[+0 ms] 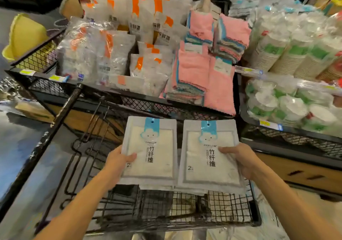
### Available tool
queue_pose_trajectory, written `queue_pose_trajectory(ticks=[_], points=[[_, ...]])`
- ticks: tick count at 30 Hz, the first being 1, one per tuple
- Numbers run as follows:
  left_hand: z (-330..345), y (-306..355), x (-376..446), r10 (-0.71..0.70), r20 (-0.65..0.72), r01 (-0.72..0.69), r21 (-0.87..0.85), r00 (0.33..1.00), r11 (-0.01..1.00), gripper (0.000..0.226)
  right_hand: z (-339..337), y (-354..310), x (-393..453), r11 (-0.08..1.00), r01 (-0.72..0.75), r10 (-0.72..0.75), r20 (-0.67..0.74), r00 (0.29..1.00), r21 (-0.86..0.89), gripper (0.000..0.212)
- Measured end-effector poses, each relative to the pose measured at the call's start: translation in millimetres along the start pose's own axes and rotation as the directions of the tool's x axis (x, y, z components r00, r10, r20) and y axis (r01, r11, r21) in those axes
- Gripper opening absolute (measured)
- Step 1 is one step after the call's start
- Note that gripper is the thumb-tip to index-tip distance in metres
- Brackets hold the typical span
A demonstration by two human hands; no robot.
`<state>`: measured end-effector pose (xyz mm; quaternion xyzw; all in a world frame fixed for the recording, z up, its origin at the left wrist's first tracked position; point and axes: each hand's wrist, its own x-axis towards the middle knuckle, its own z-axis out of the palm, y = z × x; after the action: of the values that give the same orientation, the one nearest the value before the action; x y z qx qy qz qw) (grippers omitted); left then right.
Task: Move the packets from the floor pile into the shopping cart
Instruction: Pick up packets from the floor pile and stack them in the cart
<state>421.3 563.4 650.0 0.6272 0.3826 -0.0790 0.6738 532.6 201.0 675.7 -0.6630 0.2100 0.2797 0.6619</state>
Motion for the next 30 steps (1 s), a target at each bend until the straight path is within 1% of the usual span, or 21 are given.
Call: queue_pose_trajectory(ticks=[2, 5, 11, 14, 17, 19, 21, 22, 24, 25, 27, 28, 30], points=[[8, -26, 26, -0.036, -0.016, 0.036, 0.039, 0.999, 0.999, 0.025, -5, 22, 25, 0.999, -0.043, 0.042, -0.016, 0.999, -0.025, 0.042], [17, -70, 71, -0.088, -0.002, 0.088, 0.082, 0.996, 0.993, 0.025, -9, 61, 66, 0.994, -0.097, 0.093, -0.071, 0.993, -0.046, 0.040], [39, -155, 161, -0.164, 0.005, 0.162, 0.126, 0.986, 0.979, 0.032, -9, 149, 151, 0.984, -0.171, 0.166, -0.097, 0.981, -0.053, 0.036], [52, -190, 202, -0.188, -0.012, 0.188, 0.141, 0.982, 0.972, 0.023, -9, 190, 197, 0.979, -0.185, 0.177, -0.094, 0.980, -0.082, 0.041], [62, -218, 235, -0.151, -0.050, 0.158, 0.187, 0.987, 0.969, 0.022, -8, 222, 235, 0.978, -0.175, 0.160, -0.133, 0.978, -0.111, 0.040], [68, -234, 252, -0.118, -0.073, 0.132, 0.237, 0.990, 0.963, 0.035, -5, 236, 254, 0.976, -0.171, 0.156, -0.118, 0.981, -0.133, 0.036], [71, -245, 262, -0.103, -0.108, 0.134, 0.334, 0.989, 0.933, 0.044, 0, 244, 266, 0.970, -0.162, 0.145, -0.101, 0.984, -0.181, 0.028], [72, -249, 265, -0.106, -0.122, 0.146, 0.402, 0.987, 0.904, 0.051, 2, 248, 271, 0.965, -0.160, 0.139, -0.112, 0.984, -0.209, 0.022], [74, -258, 269, -0.109, -0.159, 0.173, 0.475, 0.981, 0.863, 0.068, 6, 256, 280, 0.941, -0.163, 0.104, -0.205, 0.973, -0.296, 0.017], [75, -265, 273, -0.097, -0.185, 0.176, 0.480, 0.978, 0.860, 0.069, 8, 260, 284, 0.929, -0.164, 0.076, -0.262, 0.962, -0.332, 0.018], [82, -262, 269, -0.061, -0.245, 0.184, 0.520, 0.968, 0.834, 0.055, 15, 266, 291, 0.898, -0.184, 0.026, -0.368, 0.929, -0.399, 0.029], [85, -262, 268, -0.042, -0.266, 0.189, 0.556, 0.963, 0.809, 0.052, 19, 267, 291, 0.876, -0.196, 0.000, -0.407, 0.914, -0.440, 0.032], [91, -261, 265, -0.010, -0.285, 0.193, 0.621, 0.958, 0.760, 0.053, 25, 269, 289, 0.805, -0.204, -0.062, -0.421, 0.905, -0.557, 0.032]])
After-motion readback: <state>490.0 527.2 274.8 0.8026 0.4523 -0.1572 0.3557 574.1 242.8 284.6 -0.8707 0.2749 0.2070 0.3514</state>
